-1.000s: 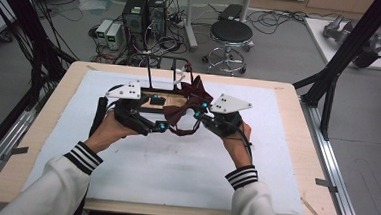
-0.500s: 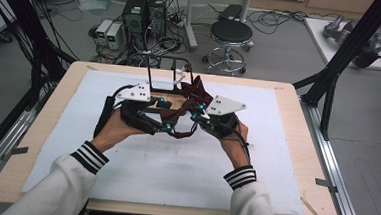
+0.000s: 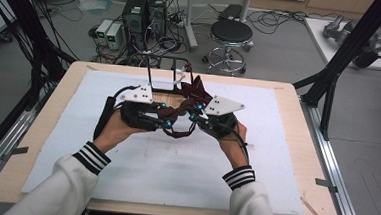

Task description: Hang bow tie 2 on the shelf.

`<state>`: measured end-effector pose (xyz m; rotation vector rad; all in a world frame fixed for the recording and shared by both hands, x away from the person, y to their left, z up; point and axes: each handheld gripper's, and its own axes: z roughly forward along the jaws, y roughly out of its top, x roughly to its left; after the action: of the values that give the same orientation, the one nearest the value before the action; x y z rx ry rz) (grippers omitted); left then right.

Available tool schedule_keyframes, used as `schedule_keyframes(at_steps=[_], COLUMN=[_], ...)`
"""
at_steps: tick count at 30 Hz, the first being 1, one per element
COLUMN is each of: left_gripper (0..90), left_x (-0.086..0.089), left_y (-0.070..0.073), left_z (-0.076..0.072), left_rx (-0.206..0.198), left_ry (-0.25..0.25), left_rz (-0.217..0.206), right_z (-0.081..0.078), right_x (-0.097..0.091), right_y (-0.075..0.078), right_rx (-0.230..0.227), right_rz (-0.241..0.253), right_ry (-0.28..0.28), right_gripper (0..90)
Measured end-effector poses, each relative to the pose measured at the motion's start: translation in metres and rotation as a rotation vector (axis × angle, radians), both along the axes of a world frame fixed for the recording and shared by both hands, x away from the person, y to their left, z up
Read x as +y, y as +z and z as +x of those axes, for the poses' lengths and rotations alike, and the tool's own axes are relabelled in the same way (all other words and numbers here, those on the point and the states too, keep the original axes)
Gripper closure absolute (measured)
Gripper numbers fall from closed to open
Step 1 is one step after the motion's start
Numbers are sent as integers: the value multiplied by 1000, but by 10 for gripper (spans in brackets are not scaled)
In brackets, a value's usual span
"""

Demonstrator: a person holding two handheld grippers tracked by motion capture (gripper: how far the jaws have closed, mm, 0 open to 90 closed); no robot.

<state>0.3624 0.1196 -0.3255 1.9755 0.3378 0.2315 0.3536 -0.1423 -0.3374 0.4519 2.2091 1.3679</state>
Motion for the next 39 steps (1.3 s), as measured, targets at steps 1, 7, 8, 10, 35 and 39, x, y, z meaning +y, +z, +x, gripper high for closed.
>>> schedule_keyframes(at_steps=[1,7,8,10,35,39], left_gripper=[622,748,766,775,796,795], left_x=[0,1,1,1,12,14], left_y=[0,0,0,0,2,4], left_z=[-1,-5,-5,-5,-5,-5], left_rx=[4,-2,-2,-1,-17,-29], left_ry=[6,21,21,26,62,63], left_rz=[6,6,6,7,-39,-59], right_z=[0,-1,-1,-2,0,-3], right_x=[0,0,0,0,-7,-12], right_y=[0,0,0,0,-5,-2], right_rx=[3,11,10,11,84,74], right_rz=[1,7,6,6,122,136], right_ry=[0,5,5,5,-56,-64], right_gripper=[828,826,825,820,106,106])
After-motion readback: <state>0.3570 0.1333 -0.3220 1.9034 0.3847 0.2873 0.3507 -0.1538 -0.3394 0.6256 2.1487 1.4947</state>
